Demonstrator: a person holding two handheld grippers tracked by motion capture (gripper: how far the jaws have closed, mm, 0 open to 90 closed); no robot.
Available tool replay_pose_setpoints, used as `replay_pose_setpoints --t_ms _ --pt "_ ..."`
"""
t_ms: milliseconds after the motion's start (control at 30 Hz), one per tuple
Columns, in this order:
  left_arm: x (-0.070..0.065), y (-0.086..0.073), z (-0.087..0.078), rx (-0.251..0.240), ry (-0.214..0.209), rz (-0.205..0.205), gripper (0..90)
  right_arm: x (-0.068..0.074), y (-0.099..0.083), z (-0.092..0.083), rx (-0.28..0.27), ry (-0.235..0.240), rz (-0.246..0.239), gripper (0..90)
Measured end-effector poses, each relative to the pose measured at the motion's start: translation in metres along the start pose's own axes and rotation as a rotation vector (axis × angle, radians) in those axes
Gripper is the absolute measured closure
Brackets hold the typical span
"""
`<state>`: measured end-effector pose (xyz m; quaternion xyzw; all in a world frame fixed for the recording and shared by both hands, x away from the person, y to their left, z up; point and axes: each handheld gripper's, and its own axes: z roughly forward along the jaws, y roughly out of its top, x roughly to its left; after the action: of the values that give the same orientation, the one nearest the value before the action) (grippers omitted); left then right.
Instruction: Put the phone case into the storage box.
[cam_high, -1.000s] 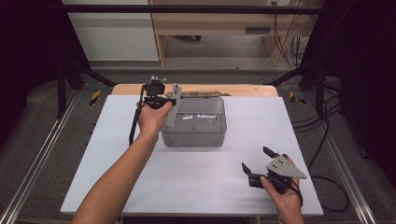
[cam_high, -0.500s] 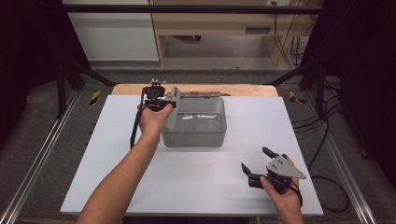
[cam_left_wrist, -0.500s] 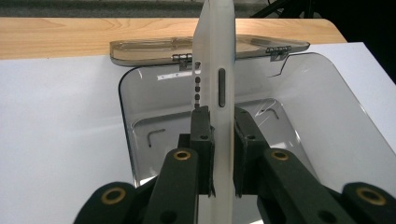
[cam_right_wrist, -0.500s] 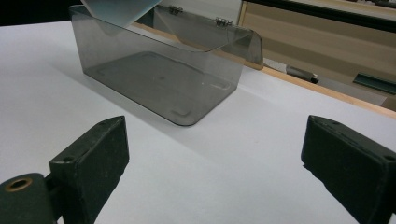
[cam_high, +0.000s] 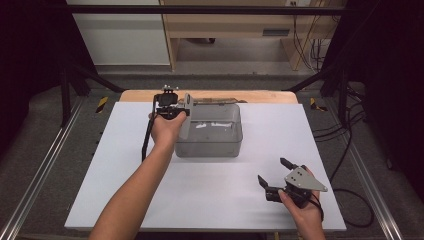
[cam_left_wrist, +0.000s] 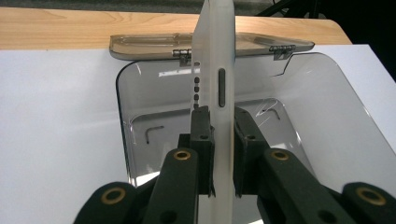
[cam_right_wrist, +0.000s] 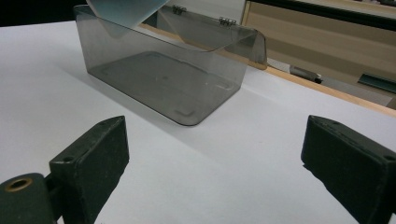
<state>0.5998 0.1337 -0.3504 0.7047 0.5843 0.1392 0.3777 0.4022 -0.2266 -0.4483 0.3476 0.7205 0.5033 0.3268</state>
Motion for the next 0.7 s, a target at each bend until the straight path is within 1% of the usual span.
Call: replay_pose_setpoints --t_ms 100,233,533,700 --pt "0.000 -0.004 0.003 0.007 -0.003 -0.012 80.6 0.001 0.000 0.000 0.001 0.000 -0.004 7.9" --pt "0.001 -0.008 0.007 0.019 -0.005 -0.017 80.6 0.001 0.000 0.002 0.002 0.003 -0.011 7.9" --pt "0.003 -0.016 0.015 0.033 -0.005 -0.035 80.6 0.000 -0.001 0.002 0.009 0.004 -0.009 7.9" --pt "0.004 -0.019 0.017 0.042 -0.004 -0.038 80.6 0.001 0.000 0.002 0.009 0.005 -0.013 8.0"
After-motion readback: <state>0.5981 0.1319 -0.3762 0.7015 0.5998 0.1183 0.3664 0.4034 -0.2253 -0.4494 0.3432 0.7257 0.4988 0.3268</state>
